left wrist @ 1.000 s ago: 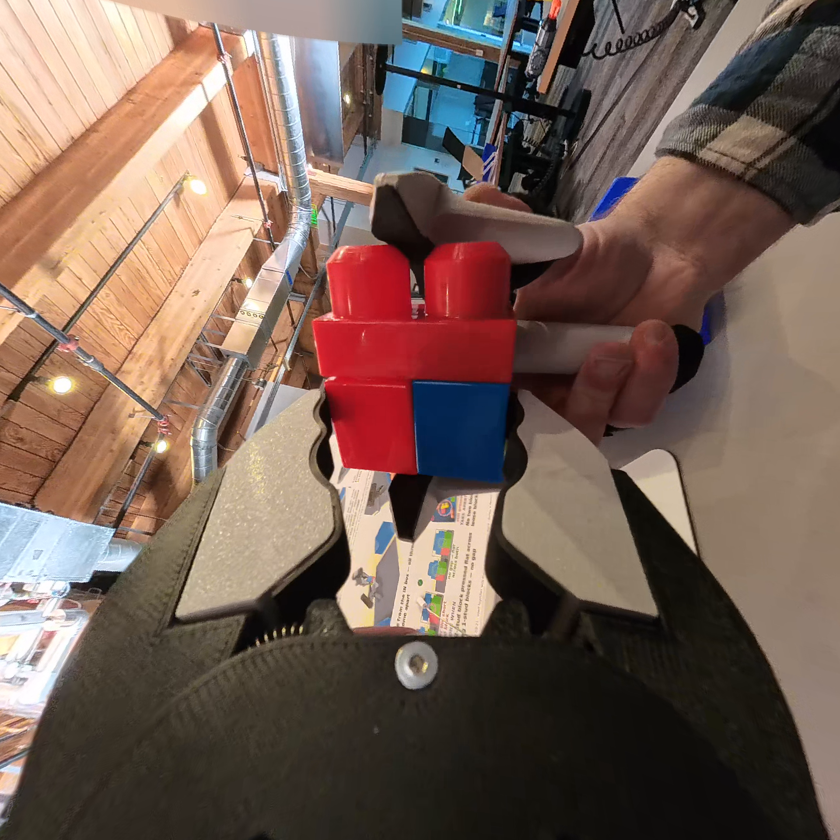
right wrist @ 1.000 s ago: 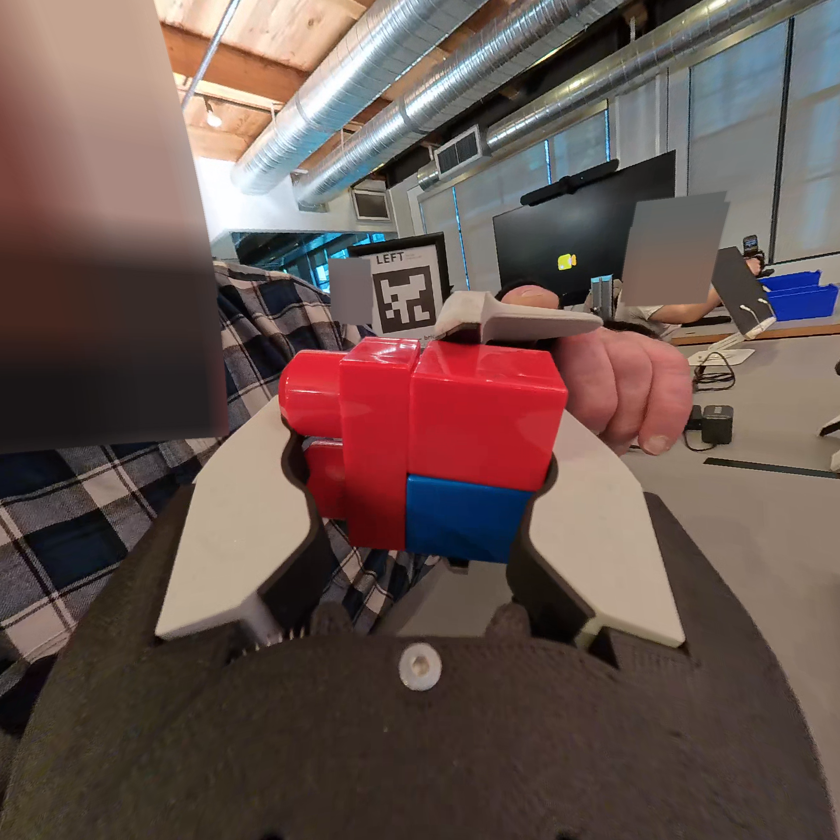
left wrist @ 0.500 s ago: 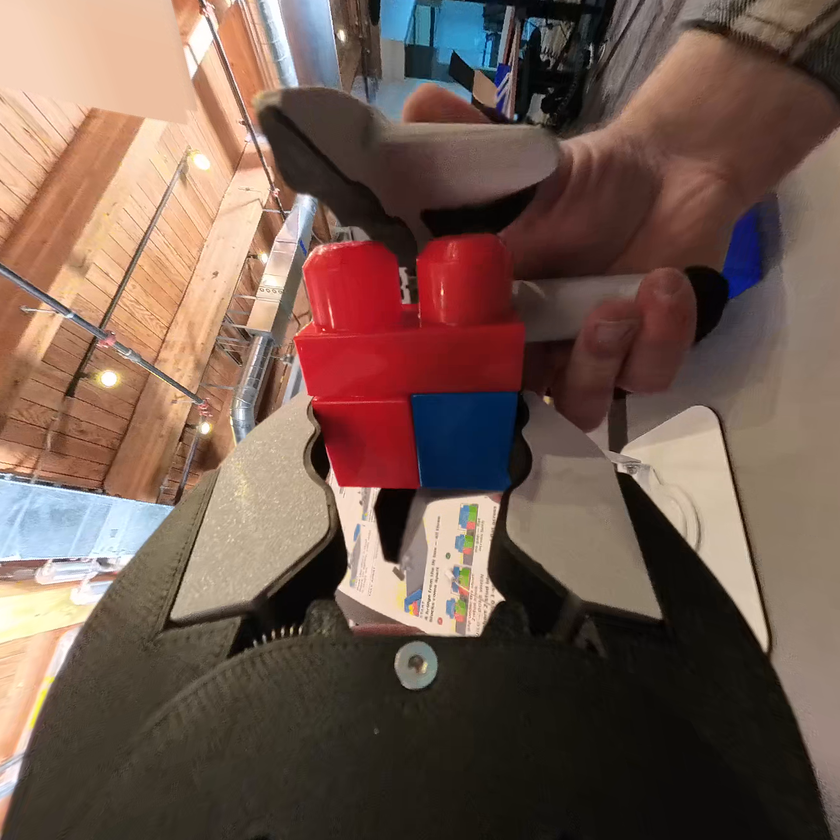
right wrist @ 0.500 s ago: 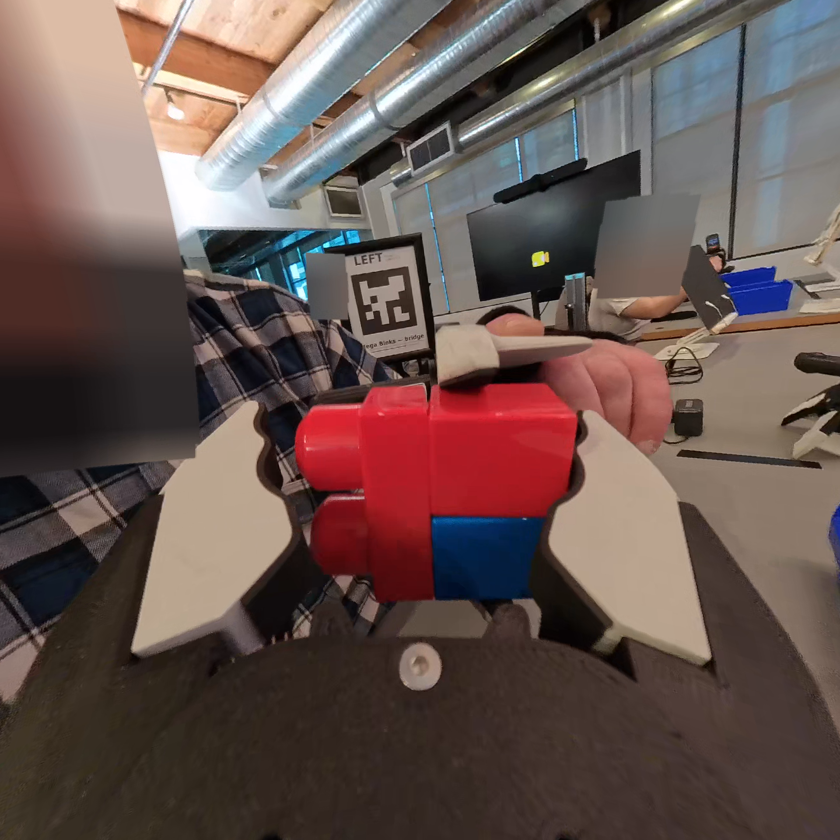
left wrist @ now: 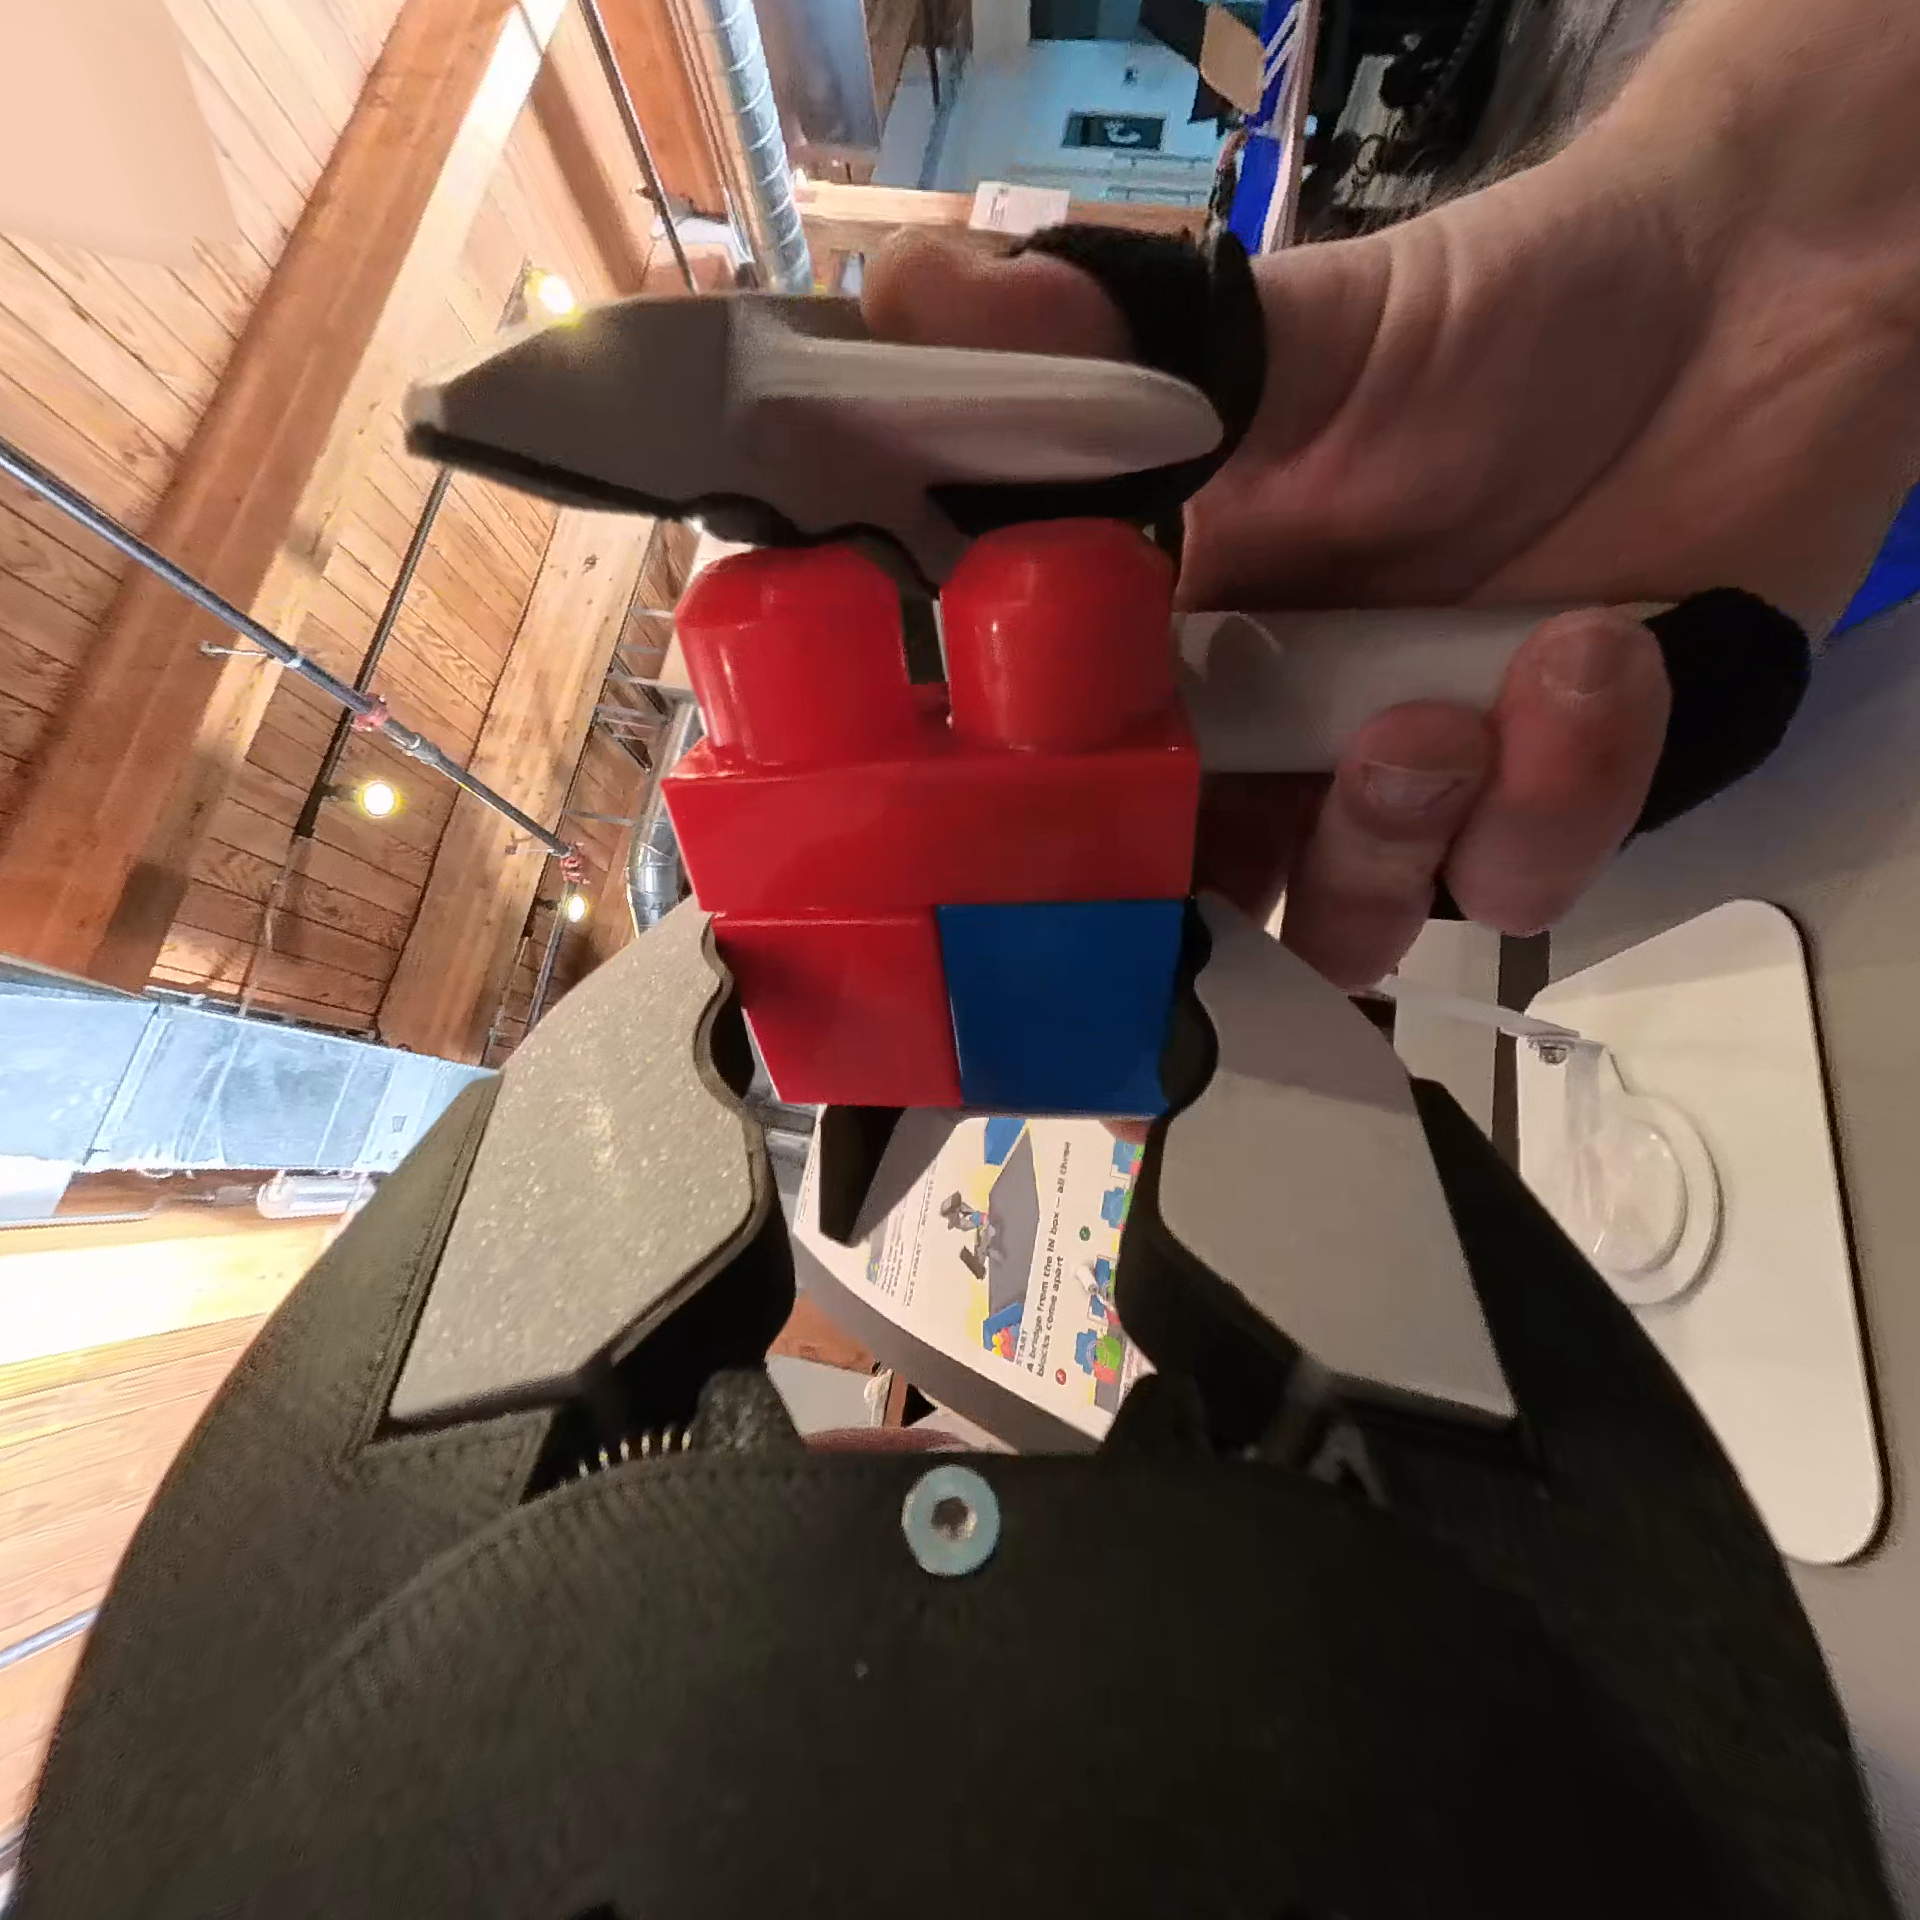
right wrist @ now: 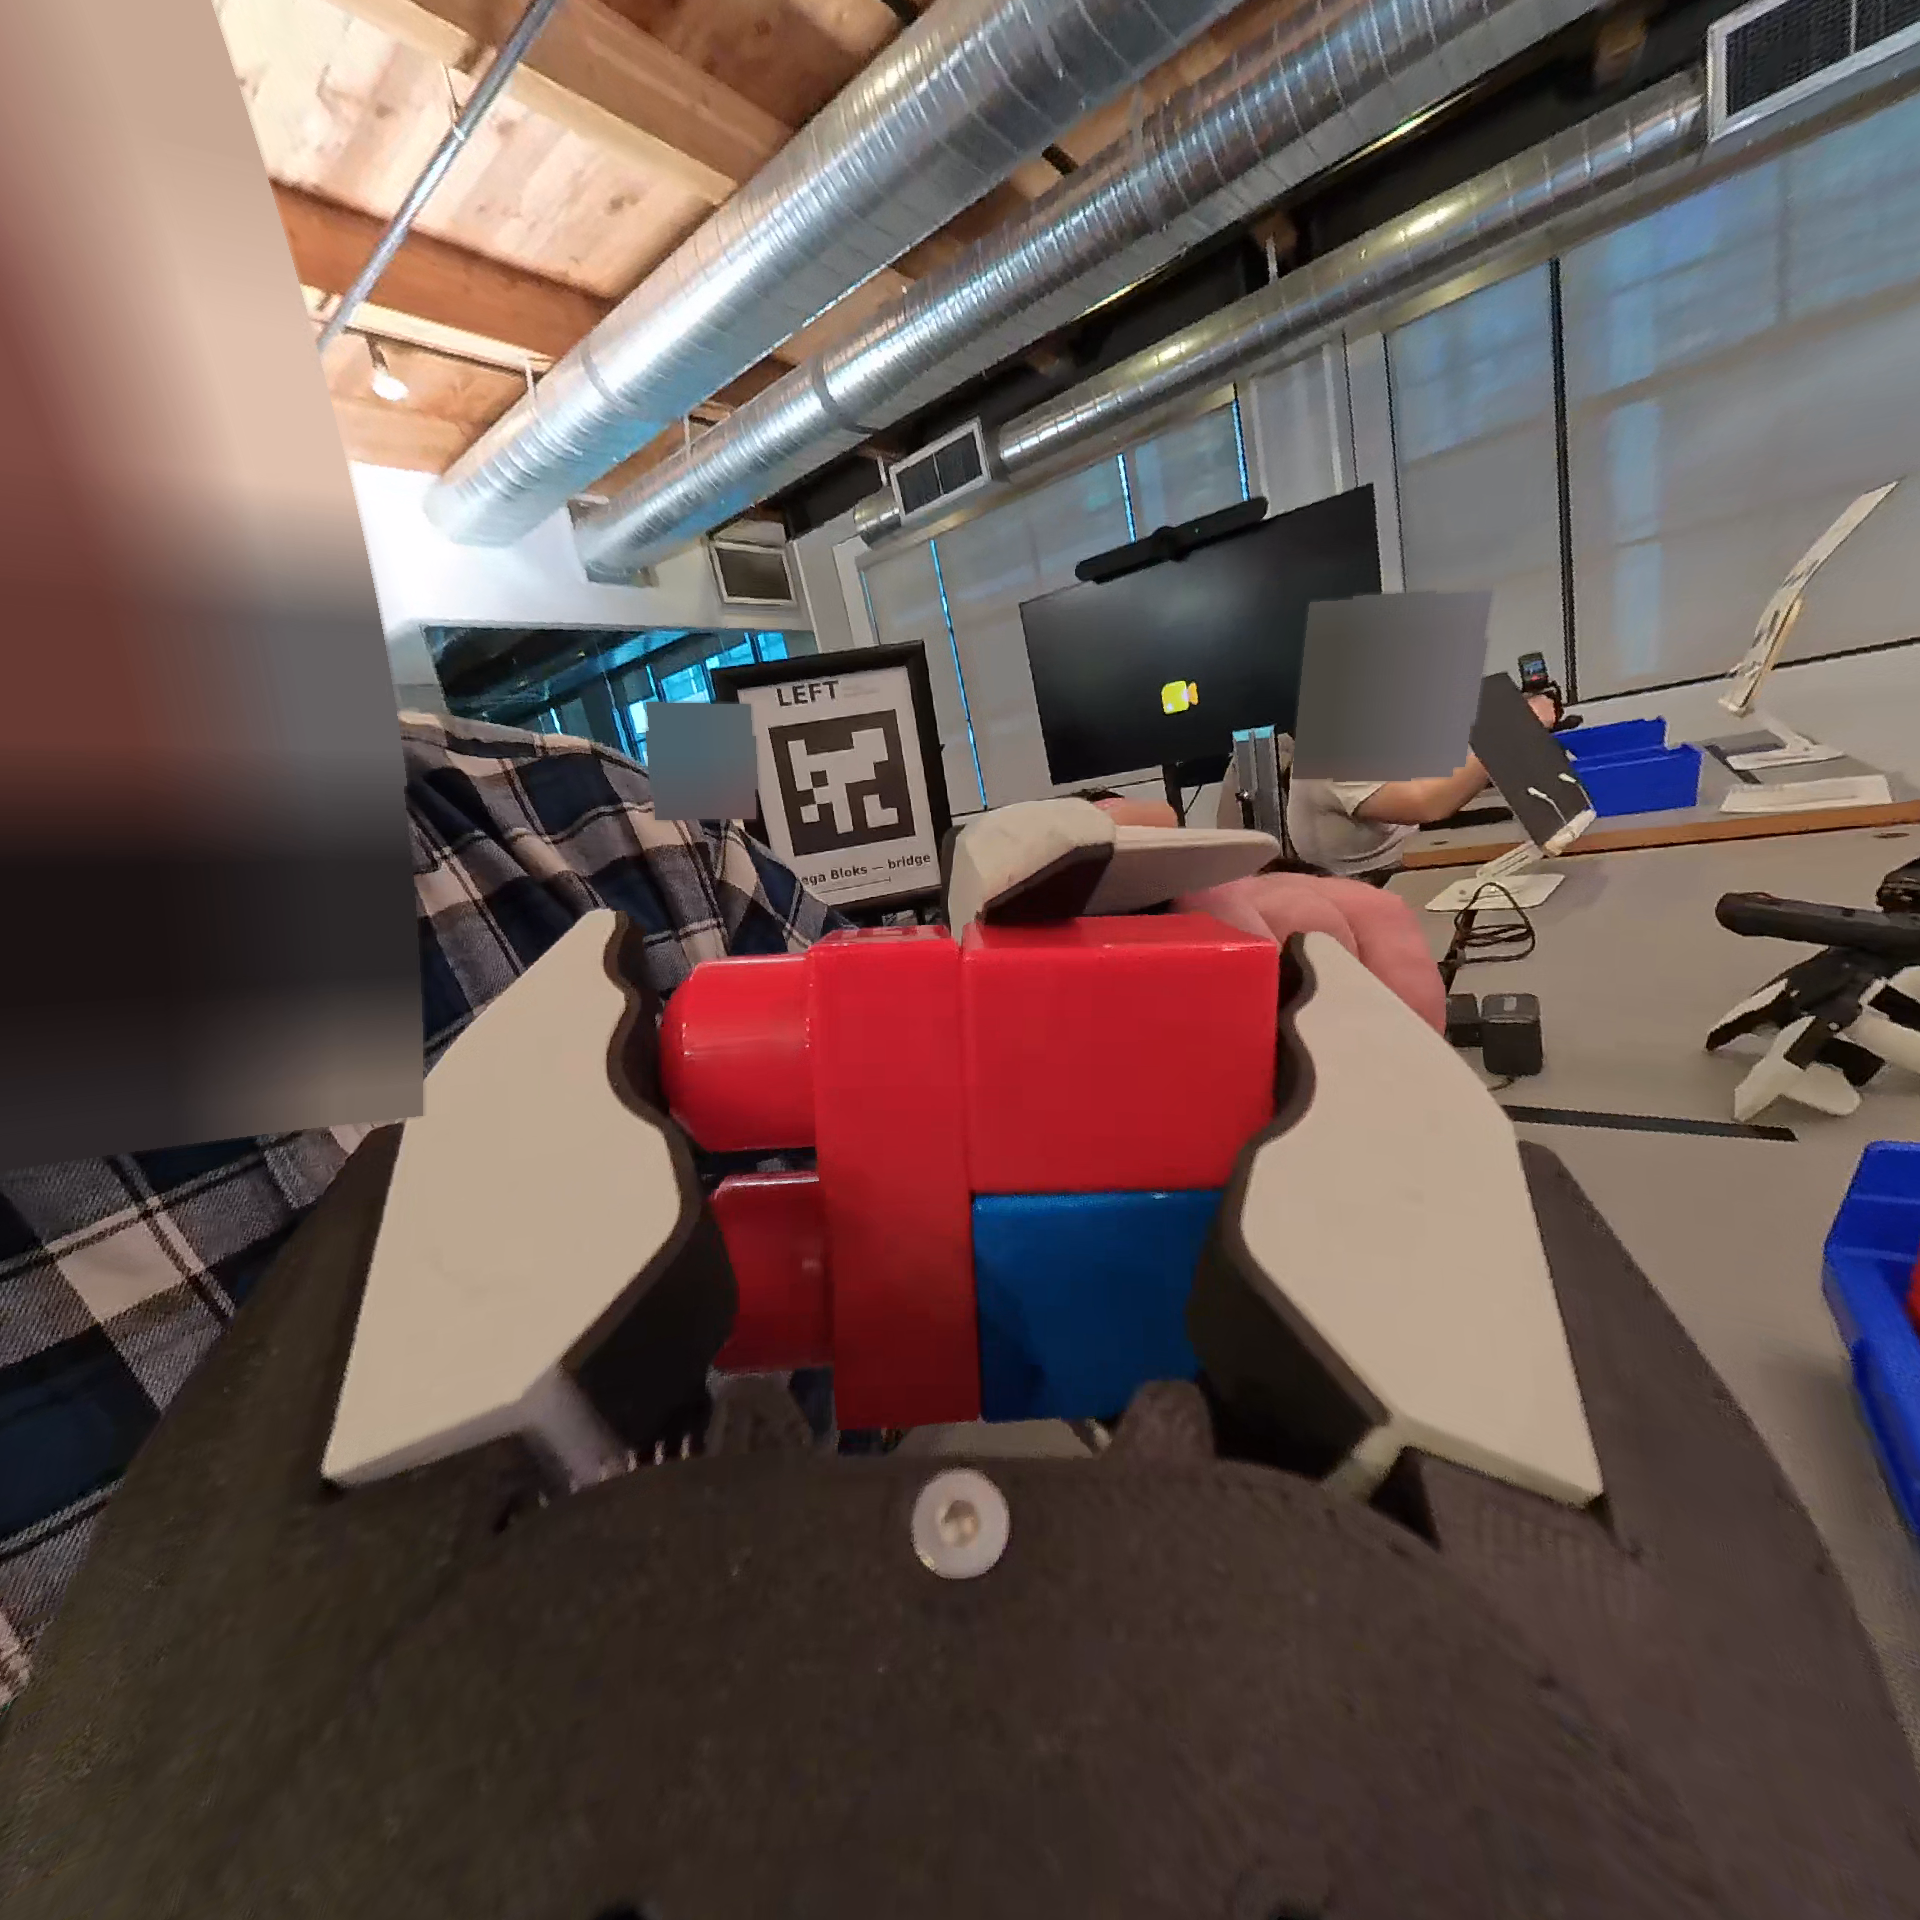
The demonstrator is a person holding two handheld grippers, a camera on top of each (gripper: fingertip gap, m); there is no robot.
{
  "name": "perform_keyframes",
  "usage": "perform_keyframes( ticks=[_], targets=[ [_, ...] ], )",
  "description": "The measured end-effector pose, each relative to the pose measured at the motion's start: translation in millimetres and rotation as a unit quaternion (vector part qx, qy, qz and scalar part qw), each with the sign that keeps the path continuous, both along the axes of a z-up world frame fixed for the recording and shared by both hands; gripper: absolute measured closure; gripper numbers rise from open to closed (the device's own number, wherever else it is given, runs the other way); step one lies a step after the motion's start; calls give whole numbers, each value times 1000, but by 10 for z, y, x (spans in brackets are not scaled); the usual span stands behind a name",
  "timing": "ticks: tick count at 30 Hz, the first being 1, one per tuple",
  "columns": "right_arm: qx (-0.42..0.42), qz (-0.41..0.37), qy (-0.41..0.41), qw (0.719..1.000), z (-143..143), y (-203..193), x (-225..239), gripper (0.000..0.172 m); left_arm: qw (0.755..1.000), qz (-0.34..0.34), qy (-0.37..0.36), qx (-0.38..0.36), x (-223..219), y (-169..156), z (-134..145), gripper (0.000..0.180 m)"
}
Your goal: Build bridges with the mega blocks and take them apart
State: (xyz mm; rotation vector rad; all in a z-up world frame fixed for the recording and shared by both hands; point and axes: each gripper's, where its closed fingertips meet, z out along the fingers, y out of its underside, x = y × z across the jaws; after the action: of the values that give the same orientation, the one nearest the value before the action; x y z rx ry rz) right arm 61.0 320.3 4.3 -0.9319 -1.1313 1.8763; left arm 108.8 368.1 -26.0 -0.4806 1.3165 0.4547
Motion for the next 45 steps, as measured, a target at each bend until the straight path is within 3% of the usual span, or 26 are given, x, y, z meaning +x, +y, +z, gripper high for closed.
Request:
perform_keyframes(
  ticks=[7,8,9,12,13,15,16,18,21,22,25,27,32,36,45],
  targets=[
    [11,-5,-21,1000,-28,3,4,58,1000,-12,0,-21,9,-21,-7,104],
    [25,-34,-21,999,-32,58,13,48,999,-12,1,-36,11,-3,-32,104],
    [33,-54,-24,998,-28,112,39,38,997,-27,-7,-73,13,-2,-50,104],
    [77,-128,-18,989,66,275,234,40,969,-69,-59,-228,-60,85,-32,104],
    [120,-173,-39,977,41,334,272,42,943,-93,-63,-313,-56,101,-74,104],
    [219,-254,-75,939,10,387,324,45,857,-171,-93,-477,-42,57,-75,104],
    [277,-296,-101,909,-36,418,327,44,800,-225,-110,-545,-39,-4,-28,104],
    [378,-358,-138,843,-101,450,323,42,654,-335,-91,-672,-42,-200,29,103],
    [486,-396,-167,761,-176,400,241,43,502,-457,-109,-726,-137,-292,200,104],
    [514,-413,-183,729,-213,431,216,44,470,-470,-105,-739,-134,-297,180,104],
    [581,-445,-210,649,-281,492,169,45,425,-494,-71,-756,-113,-396,19,103],
    [601,-446,-224,624,-329,502,147,50,397,-506,-60,-763,-101,-465,-50,103],
    [620,-410,-233,627,-446,387,69,77,347,-532,-29,-772,-122,-582,-136,104],
    [605,-387,-247,650,-516,349,48,78,330,-541,-9,-773,-150,-608,-197,104],
    [597,-378,-294,644,-590,377,44,79,330,-550,-7,-768,-165,-607,-230,103]
  ],
)
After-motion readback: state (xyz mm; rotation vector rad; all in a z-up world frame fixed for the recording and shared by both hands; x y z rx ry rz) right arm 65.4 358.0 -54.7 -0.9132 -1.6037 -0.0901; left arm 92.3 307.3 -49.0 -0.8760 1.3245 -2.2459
